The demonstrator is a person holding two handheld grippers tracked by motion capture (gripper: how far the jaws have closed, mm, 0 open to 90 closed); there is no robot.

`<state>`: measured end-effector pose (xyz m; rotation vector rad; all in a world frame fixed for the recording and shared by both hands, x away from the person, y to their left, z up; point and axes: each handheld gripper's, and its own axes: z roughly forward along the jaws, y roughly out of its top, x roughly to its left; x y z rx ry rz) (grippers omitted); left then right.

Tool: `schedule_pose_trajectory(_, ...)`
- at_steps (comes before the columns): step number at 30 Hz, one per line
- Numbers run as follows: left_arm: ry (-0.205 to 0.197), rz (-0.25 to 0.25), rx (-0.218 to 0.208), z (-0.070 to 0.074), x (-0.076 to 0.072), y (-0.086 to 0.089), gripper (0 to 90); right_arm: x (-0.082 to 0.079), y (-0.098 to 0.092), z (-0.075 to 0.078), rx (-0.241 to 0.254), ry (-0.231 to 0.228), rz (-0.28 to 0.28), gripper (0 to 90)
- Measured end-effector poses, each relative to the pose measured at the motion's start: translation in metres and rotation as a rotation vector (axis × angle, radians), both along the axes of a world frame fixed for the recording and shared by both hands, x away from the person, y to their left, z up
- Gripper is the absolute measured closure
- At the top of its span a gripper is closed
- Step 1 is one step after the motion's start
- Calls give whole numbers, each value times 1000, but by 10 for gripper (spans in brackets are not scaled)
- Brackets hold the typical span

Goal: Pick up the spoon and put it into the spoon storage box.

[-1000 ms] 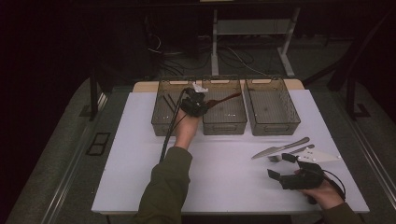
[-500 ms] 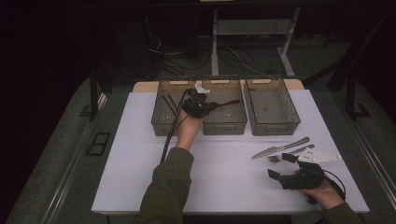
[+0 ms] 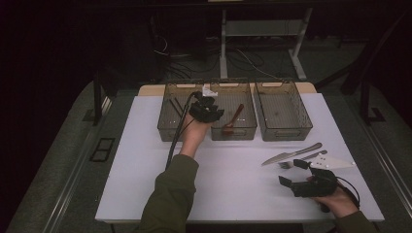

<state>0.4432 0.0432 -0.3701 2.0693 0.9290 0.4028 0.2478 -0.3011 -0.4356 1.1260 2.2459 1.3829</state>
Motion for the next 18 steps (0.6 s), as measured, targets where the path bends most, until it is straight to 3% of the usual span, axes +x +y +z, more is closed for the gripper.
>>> schedule_pose_trajectory(6, -4, -88, -49, 9, -10, 7, 553, 0, 0, 0, -3, 0, 1, 116)
schedule_pose_trajectory(10, -16, -127, -94, 12, -19, 11, 509, 0, 0, 0, -5, 2, -3, 117)
schedule_pose_trajectory(18, -34, -184, -141, 10, -40, 21, 437, 0, 0, 0, -6, 4, -4, 117)
